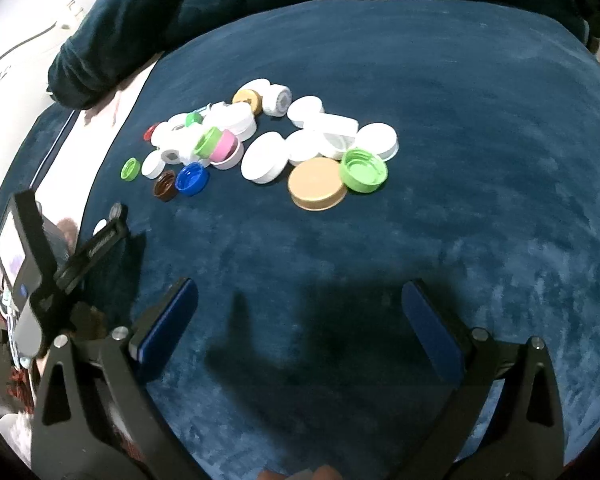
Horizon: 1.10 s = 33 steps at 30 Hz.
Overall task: Organize objects
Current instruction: 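Grasp a white cap with the left gripper while the right gripper grasps the black cap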
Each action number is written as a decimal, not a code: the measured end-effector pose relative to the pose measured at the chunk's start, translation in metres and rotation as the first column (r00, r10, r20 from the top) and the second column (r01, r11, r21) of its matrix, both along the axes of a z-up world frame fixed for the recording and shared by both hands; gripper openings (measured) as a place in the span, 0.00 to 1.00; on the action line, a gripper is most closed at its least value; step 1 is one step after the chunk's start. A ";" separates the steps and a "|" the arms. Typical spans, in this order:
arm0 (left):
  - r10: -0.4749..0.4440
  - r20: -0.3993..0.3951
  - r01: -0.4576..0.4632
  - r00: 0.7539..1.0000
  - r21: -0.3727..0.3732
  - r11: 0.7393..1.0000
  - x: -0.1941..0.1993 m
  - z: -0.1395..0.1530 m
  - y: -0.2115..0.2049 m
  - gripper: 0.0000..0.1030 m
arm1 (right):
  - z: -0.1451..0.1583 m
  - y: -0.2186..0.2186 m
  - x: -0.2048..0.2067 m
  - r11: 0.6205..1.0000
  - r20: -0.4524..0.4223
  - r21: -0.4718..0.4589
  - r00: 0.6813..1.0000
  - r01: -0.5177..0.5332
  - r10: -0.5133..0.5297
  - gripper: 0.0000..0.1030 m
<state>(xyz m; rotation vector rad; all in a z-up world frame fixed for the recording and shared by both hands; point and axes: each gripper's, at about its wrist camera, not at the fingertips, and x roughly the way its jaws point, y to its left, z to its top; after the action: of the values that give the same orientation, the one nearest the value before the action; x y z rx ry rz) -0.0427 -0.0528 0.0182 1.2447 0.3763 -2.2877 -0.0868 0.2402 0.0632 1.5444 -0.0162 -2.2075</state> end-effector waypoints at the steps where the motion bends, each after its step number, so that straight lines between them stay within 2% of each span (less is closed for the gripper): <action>1: -0.010 -0.008 0.011 1.000 0.010 1.000 -0.003 0.001 -0.003 0.77 | -0.001 -0.001 0.000 1.000 0.001 0.002 1.000 -0.003 0.003 1.00; 3: -0.046 -0.030 0.047 0.998 0.024 0.999 -0.002 0.003 -0.004 0.57 | -0.001 -0.005 -0.001 1.000 0.000 0.002 1.000 -0.008 0.008 1.00; 4: -0.079 -0.042 0.080 0.996 0.031 0.996 -0.001 0.005 -0.001 0.51 | -0.001 -0.006 -0.002 1.000 0.000 0.000 1.000 -0.009 0.009 1.00; 5: -0.115 -0.050 0.117 0.992 0.044 0.992 -0.003 0.007 0.002 0.35 | -0.001 -0.008 -0.002 1.000 -0.001 -0.003 1.000 -0.008 0.008 1.00; 6: -0.153 -0.056 0.156 0.987 0.056 0.986 -0.003 0.008 0.004 0.29 | -0.001 -0.010 -0.003 1.000 -0.001 -0.006 1.000 -0.008 0.008 1.00; 10: -0.291 -0.107 0.304 0.951 0.134 0.943 0.004 0.015 0.012 0.29 | 0.001 -0.020 -0.006 1.000 0.000 -0.028 1.000 -0.003 0.003 1.00; 14: -0.364 -0.155 0.391 0.919 0.217 0.895 0.019 0.024 0.016 0.29 | 0.007 -0.038 -0.005 0.998 -0.007 -0.051 1.000 -0.023 0.022 1.00; 19: -0.428 -0.146 0.449 0.892 0.178 0.875 0.028 0.037 0.021 0.29 | 0.010 -0.066 -0.003 0.995 -0.006 -0.075 0.998 -0.059 0.059 1.00; 24: -0.480 -0.137 0.498 0.867 0.186 0.847 0.041 0.044 0.021 0.29 | 0.010 -0.091 -0.003 0.992 0.001 -0.089 0.996 -0.085 0.086 1.00; 26: -0.482 -0.124 0.497 0.867 0.176 0.850 0.048 0.045 0.020 0.29 | 0.008 -0.102 -0.005 0.991 0.007 -0.087 0.995 -0.100 0.101 1.00; 29: -0.449 -0.103 0.460 0.888 0.197 0.866 0.060 0.041 0.016 0.29 | 0.007 -0.125 -0.008 0.986 -0.008 -0.071 0.989 -0.149 0.149 1.00; 33: -0.421 -0.071 0.426 0.904 0.188 0.885 0.076 0.035 0.015 0.29 | 0.007 -0.171 -0.005 0.954 -0.058 -0.030 0.954 -0.297 0.295 1.00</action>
<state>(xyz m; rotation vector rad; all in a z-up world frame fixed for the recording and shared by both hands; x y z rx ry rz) 0.0337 -0.0383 0.0535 1.5193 0.3808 -2.6917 -0.0922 0.0691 0.0706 1.3682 0.1774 -1.9972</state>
